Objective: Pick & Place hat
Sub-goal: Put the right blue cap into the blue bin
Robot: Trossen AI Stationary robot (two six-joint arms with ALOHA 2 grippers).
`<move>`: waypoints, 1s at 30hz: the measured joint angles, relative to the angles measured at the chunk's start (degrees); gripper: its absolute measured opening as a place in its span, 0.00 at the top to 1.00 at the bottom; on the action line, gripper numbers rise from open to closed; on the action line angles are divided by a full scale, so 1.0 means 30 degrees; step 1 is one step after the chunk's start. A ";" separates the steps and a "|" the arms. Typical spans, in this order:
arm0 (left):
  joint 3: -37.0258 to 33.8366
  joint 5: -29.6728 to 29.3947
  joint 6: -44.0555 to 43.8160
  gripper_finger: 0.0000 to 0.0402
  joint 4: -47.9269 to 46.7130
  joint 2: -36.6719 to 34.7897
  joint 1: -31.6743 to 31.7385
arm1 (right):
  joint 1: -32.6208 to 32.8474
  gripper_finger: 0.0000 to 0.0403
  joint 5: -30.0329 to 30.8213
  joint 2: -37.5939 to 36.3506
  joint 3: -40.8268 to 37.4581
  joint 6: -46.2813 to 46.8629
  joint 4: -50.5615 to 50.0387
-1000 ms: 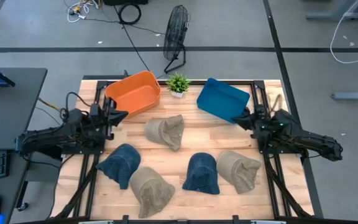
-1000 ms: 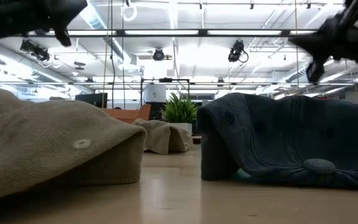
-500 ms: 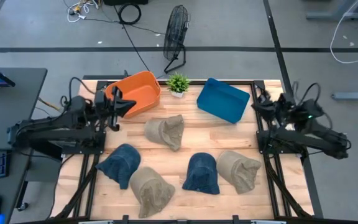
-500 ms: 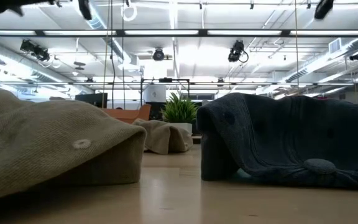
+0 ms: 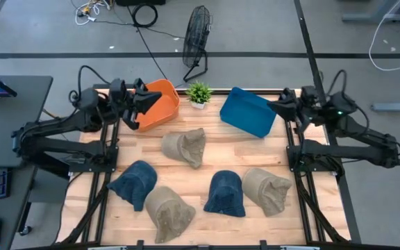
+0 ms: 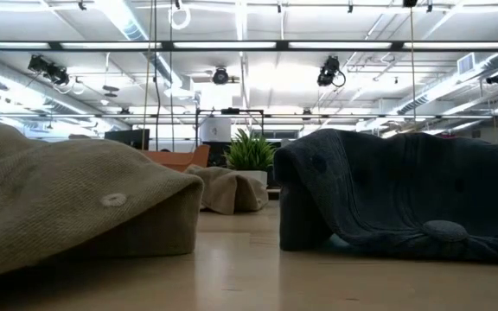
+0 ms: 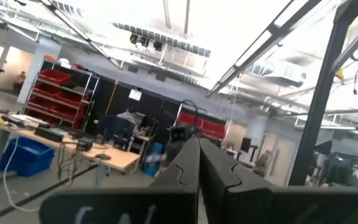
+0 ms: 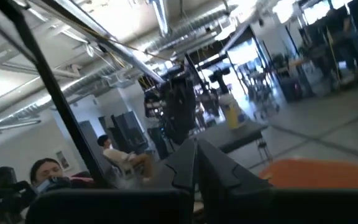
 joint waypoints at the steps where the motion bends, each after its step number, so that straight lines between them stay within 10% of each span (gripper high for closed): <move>1: 0.0251 -0.0003 0.0035 0.99 0.0045 0.0192 0.0000 | 0.0006 0.94 0.0001 0.0193 0.0000 0.0341 0.0004; 16: 0.0853 0.0508 0.0214 0.97 -0.0934 0.0915 -0.0611 | 0.0052 0.94 0.1555 0.1993 0.0000 -0.1297 0.1473; 30: 0.0861 0.0539 0.0024 0.61 -0.1029 0.3021 -0.1355 | 0.0536 0.94 0.0337 0.5954 0.1182 -0.2354 0.5716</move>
